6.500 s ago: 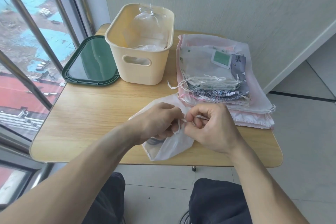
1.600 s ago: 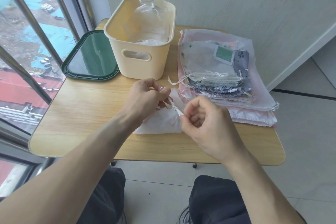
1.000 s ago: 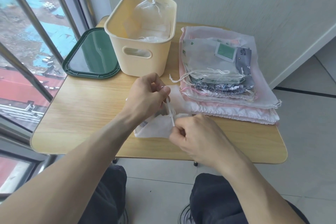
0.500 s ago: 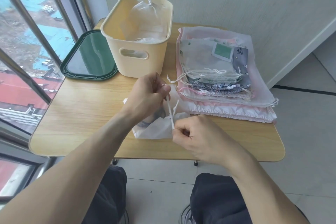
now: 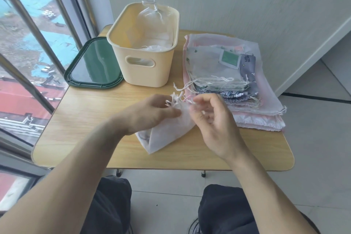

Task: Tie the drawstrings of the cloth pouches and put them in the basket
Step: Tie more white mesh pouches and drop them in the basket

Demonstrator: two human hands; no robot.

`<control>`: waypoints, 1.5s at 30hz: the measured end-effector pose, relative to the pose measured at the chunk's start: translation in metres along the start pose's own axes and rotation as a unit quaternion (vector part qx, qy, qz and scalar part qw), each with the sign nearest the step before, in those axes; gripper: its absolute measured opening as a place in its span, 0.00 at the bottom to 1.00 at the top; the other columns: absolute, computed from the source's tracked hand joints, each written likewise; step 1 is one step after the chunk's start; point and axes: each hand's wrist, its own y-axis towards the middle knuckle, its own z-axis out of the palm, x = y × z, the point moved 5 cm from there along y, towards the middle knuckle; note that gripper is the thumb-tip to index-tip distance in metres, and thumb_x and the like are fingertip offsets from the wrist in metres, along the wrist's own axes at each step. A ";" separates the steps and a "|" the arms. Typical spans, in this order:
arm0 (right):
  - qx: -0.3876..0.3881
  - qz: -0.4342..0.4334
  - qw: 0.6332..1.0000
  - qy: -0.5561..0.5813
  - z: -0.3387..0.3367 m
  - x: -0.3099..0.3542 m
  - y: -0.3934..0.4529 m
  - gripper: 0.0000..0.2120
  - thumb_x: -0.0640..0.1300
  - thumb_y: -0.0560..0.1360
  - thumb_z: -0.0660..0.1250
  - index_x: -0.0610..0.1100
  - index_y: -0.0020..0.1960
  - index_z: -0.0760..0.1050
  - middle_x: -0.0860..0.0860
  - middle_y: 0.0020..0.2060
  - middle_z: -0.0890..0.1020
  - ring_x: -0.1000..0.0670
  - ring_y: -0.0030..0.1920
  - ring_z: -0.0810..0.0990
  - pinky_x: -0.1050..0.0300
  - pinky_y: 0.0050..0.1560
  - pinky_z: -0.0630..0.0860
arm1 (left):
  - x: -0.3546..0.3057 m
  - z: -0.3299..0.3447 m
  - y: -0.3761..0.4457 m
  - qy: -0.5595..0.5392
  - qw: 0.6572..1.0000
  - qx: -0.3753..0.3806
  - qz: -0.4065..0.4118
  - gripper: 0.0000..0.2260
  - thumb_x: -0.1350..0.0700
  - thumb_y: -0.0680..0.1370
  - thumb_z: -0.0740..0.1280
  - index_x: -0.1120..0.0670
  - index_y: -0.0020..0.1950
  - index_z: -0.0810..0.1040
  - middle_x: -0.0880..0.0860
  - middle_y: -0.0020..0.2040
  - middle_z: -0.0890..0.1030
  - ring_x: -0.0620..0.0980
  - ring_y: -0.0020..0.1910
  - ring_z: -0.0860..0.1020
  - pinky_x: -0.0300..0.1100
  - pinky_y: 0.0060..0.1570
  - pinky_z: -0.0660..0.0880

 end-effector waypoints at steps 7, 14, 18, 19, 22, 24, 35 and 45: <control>0.075 0.024 0.995 -0.057 0.017 -0.004 0.003 0.32 0.48 0.69 0.80 0.46 0.68 0.72 0.54 0.57 0.78 0.60 0.56 0.76 0.75 0.49 0.69 | 0.004 -0.022 -0.001 -0.082 0.981 -0.175 0.001 0.24 0.44 0.66 0.69 0.65 0.47 0.79 0.59 0.42 0.79 0.55 0.42 0.77 0.52 0.45 0.71; 0.026 0.112 0.985 0.128 0.016 -0.009 0.019 0.11 0.43 0.70 0.76 0.41 0.48 0.79 0.43 0.43 0.83 0.45 0.42 0.81 0.47 0.44 0.80 | -0.003 -0.023 -0.006 0.080 0.976 -0.203 0.018 0.19 0.47 0.80 0.63 0.65 0.48 0.76 0.55 0.39 0.75 0.50 0.38 0.73 0.49 0.40 0.70; 0.030 0.187 0.943 0.274 0.021 -0.018 0.018 0.13 0.38 0.69 0.73 0.44 0.53 0.80 0.47 0.46 0.85 0.44 0.50 0.85 0.38 0.53 0.83 | 0.007 -0.021 -0.007 0.170 0.970 -0.171 -0.028 0.17 0.44 0.81 0.62 0.57 0.56 0.78 0.53 0.50 0.82 0.52 0.49 0.79 0.47 0.49 0.75; 0.035 0.199 0.929 0.311 0.023 -0.019 0.018 0.15 0.39 0.68 0.72 0.43 0.54 0.80 0.46 0.46 0.85 0.46 0.48 0.84 0.39 0.54 0.82 | 0.009 -0.023 -0.007 0.173 0.969 -0.175 -0.030 0.16 0.43 0.81 0.62 0.55 0.57 0.77 0.51 0.52 0.82 0.50 0.51 0.80 0.46 0.49 0.76; 0.035 0.188 0.920 0.343 0.022 -0.018 0.020 0.22 0.44 0.65 0.78 0.42 0.57 0.77 0.46 0.49 0.85 0.45 0.51 0.84 0.43 0.54 0.80 | 0.010 -0.025 -0.006 0.178 0.966 -0.183 -0.031 0.15 0.43 0.80 0.63 0.55 0.54 0.76 0.50 0.47 0.81 0.48 0.44 0.78 0.44 0.42 0.76; 0.024 0.169 0.934 0.315 0.022 -0.018 0.020 0.31 0.45 0.61 0.81 0.41 0.61 0.75 0.43 0.56 0.84 0.42 0.55 0.84 0.41 0.59 0.79 | 0.008 -0.022 -0.006 0.190 0.965 -0.180 -0.024 0.14 0.45 0.80 0.65 0.56 0.50 0.74 0.50 0.42 0.78 0.46 0.37 0.74 0.41 0.35 0.69; -0.101 0.082 0.959 0.252 0.018 0.002 0.034 0.32 0.35 0.69 0.79 0.48 0.68 0.70 0.46 0.61 0.80 0.52 0.53 0.85 0.52 0.51 0.83 | -0.011 -0.039 -0.021 -0.083 0.971 -0.216 0.060 0.31 0.55 0.74 0.75 0.50 0.74 0.64 0.60 0.53 0.83 0.57 0.46 0.85 0.52 0.41 0.82; -0.177 0.195 0.907 0.328 -0.003 -0.009 0.036 0.17 0.35 0.74 0.73 0.42 0.59 0.72 0.44 0.48 0.80 0.52 0.33 0.79 0.55 0.36 0.77 | -0.096 -0.091 -0.030 -0.091 0.864 -0.453 0.201 0.16 0.59 0.80 0.68 0.49 0.64 0.66 0.50 0.53 0.76 0.47 0.38 0.85 0.49 0.32 0.82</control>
